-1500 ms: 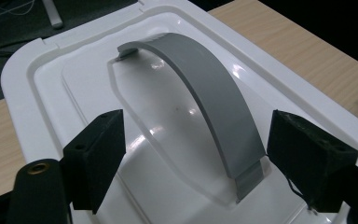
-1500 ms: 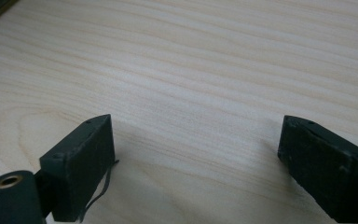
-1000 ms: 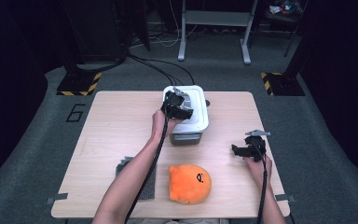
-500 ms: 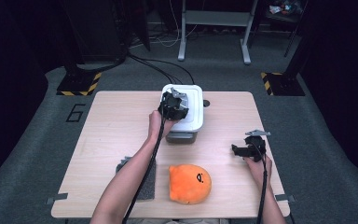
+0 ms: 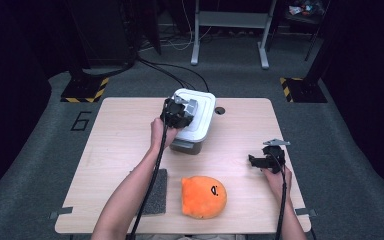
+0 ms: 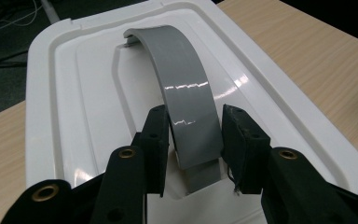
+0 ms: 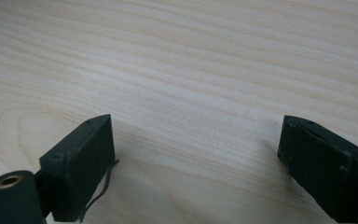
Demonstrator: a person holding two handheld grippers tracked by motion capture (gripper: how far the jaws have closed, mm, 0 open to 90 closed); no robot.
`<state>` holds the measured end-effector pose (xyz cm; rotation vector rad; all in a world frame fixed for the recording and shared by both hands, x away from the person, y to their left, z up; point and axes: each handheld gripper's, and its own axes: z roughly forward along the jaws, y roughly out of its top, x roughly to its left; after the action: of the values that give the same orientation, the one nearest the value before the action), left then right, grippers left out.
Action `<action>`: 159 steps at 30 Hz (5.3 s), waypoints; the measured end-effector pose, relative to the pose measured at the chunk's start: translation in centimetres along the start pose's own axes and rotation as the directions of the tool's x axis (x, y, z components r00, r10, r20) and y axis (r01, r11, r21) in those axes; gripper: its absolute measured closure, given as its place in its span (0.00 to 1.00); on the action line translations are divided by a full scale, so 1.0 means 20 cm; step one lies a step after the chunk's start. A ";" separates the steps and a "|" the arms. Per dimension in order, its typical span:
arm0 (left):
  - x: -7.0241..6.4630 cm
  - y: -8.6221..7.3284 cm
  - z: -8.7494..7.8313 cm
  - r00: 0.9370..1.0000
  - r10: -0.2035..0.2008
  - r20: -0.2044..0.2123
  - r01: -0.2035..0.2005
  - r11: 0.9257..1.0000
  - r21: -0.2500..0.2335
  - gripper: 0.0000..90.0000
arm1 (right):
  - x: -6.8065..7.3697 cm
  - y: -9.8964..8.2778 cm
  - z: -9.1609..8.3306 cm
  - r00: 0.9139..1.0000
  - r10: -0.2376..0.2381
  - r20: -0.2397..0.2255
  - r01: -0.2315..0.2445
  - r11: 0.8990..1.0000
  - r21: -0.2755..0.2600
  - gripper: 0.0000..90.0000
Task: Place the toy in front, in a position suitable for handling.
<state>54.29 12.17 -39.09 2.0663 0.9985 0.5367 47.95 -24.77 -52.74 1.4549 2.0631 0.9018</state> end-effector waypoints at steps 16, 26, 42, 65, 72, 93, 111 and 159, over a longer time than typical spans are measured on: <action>0.15 -0.06 -0.08 0.999 0.026 -0.019 -0.025 0.999 0.026 0.74 | 0.00 0.00 0.00 1.000 0.001 0.001 -0.001 1.000 -0.001 0.11; 0.22 -0.10 -0.12 1.000 0.019 -0.020 -0.019 1.000 0.021 0.74 | 0.00 0.00 0.00 1.000 0.000 0.000 0.000 1.000 0.000 0.11; 0.36 -0.17 -0.20 0.999 0.023 -0.038 -0.022 0.999 0.035 0.74 | 0.00 0.00 0.00 1.000 -0.001 0.000 0.001 1.000 0.000 0.11; 0.45 -0.20 -0.25 0.996 0.022 -0.086 -0.016 0.998 0.066 0.64 | 0.00 0.00 0.00 1.000 -0.001 0.000 0.001 1.000 0.000 0.11; 0.47 -0.21 -0.32 0.997 -0.023 -0.079 0.024 0.999 0.022 0.24 | 0.00 0.00 0.00 1.000 -0.001 -0.001 0.001 1.000 0.000 0.11; 0.51 -0.52 -0.72 0.985 -0.115 -0.127 0.103 0.989 -0.102 0.03 | 0.00 0.00 0.00 1.000 0.002 -0.001 -0.002 1.000 0.000 0.11; 0.57 -1.06 -0.52 0.956 -0.206 -0.209 0.219 0.975 0.038 0.00 | 0.00 0.00 0.00 1.000 -0.001 0.001 0.001 1.000 0.001 0.11; 0.65 -1.24 -0.40 0.950 -0.218 -0.225 0.238 0.969 0.069 0.00 | 0.45 0.04 -0.45 0.911 -0.213 -0.355 0.203 0.977 -0.063 0.00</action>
<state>45.36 36.10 -53.13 1.9683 1.3963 0.6114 39.13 -18.41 -45.98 1.0879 2.4035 1.1688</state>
